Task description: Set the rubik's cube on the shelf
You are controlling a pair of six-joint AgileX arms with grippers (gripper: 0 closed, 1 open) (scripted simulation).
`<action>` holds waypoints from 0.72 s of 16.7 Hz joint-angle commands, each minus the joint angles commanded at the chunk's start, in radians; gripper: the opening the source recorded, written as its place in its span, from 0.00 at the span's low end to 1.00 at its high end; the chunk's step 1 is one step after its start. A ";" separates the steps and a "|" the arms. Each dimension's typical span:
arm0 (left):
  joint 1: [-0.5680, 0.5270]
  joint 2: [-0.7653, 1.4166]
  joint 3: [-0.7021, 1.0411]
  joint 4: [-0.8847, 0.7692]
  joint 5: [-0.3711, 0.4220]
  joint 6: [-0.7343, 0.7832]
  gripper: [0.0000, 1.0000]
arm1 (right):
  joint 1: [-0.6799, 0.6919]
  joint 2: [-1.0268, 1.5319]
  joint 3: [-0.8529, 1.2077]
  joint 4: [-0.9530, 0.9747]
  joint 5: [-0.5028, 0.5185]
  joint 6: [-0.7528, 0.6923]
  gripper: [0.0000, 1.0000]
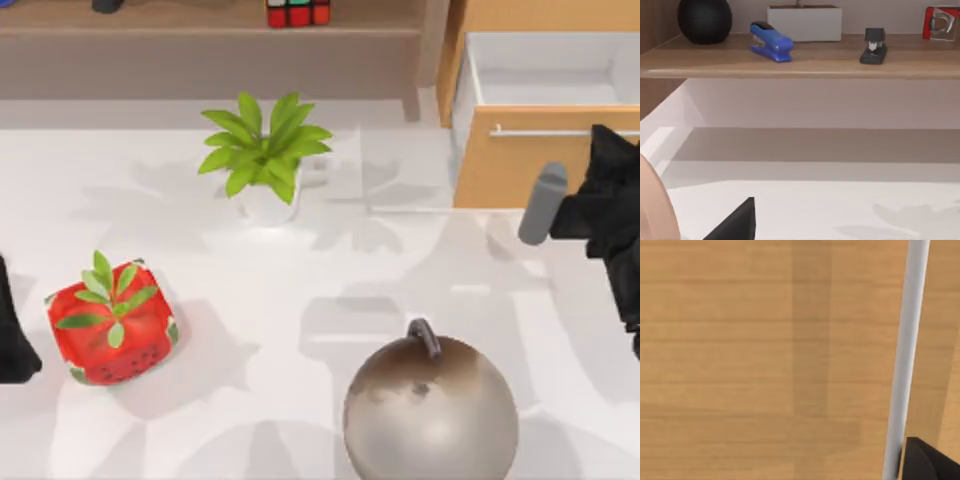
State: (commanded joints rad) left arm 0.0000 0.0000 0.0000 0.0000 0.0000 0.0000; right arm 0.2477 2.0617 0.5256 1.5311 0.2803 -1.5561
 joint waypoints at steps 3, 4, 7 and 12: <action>0.000 0.000 0.000 0.000 0.000 0.000 1.00 | -0.009 0.010 0.031 -0.021 -0.009 0.000 0.00; 0.000 0.000 0.000 0.000 0.000 0.000 1.00 | -0.009 0.010 0.031 -0.021 -0.009 0.000 0.00; 0.000 0.000 0.000 0.000 0.000 0.000 1.00 | -0.004 0.004 0.032 -0.018 -0.008 -0.003 0.00; 0.000 0.000 0.000 0.000 0.000 0.000 1.00 | -0.027 0.055 0.159 -0.093 -0.030 -0.003 0.00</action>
State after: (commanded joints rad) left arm 0.0000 0.0000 0.0000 0.0000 0.0000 0.0000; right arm 0.2208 2.1167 0.6846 1.4376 0.2505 -1.5595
